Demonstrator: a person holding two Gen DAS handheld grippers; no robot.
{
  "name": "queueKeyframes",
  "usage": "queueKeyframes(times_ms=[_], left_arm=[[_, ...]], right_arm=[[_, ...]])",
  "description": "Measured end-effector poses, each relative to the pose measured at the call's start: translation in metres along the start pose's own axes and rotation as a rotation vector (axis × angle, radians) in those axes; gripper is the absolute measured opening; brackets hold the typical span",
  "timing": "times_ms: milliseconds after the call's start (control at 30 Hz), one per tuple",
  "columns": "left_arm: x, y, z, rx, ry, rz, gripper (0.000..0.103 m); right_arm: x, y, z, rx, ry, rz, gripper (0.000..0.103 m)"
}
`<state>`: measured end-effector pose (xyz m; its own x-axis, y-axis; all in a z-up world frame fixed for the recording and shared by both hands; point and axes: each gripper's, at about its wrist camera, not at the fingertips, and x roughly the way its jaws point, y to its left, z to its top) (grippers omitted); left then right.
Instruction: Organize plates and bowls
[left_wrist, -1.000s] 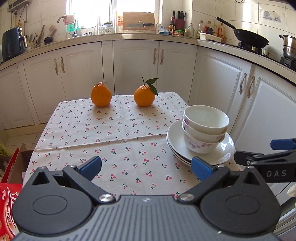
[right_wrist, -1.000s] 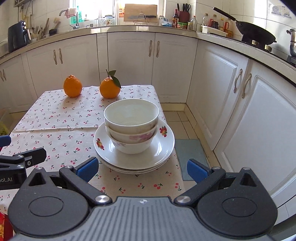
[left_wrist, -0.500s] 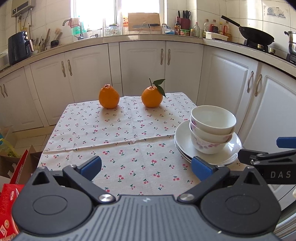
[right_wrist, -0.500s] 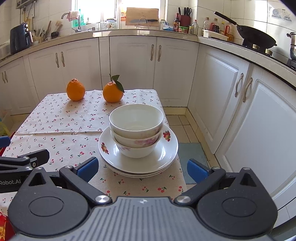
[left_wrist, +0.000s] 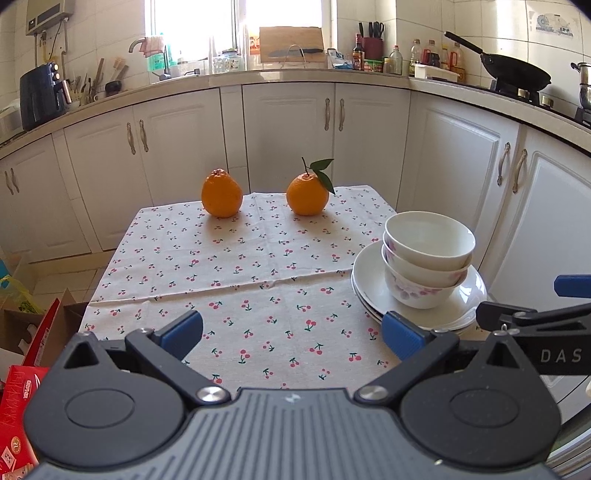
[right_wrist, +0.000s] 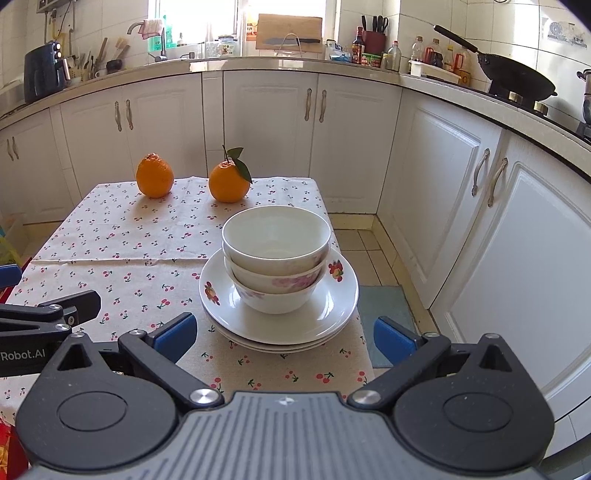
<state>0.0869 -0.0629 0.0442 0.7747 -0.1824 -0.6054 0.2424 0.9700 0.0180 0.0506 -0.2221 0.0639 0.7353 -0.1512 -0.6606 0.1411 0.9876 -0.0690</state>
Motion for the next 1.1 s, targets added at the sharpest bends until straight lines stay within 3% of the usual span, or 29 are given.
queueKeyframes(times_ms=[1100], left_arm=[[0.0000, -0.0010, 0.0005, 0.002, 0.001, 0.018, 0.102]], right_arm=[[0.0019, 0.0010, 0.0015, -0.011, -0.001, -0.011, 0.103]])
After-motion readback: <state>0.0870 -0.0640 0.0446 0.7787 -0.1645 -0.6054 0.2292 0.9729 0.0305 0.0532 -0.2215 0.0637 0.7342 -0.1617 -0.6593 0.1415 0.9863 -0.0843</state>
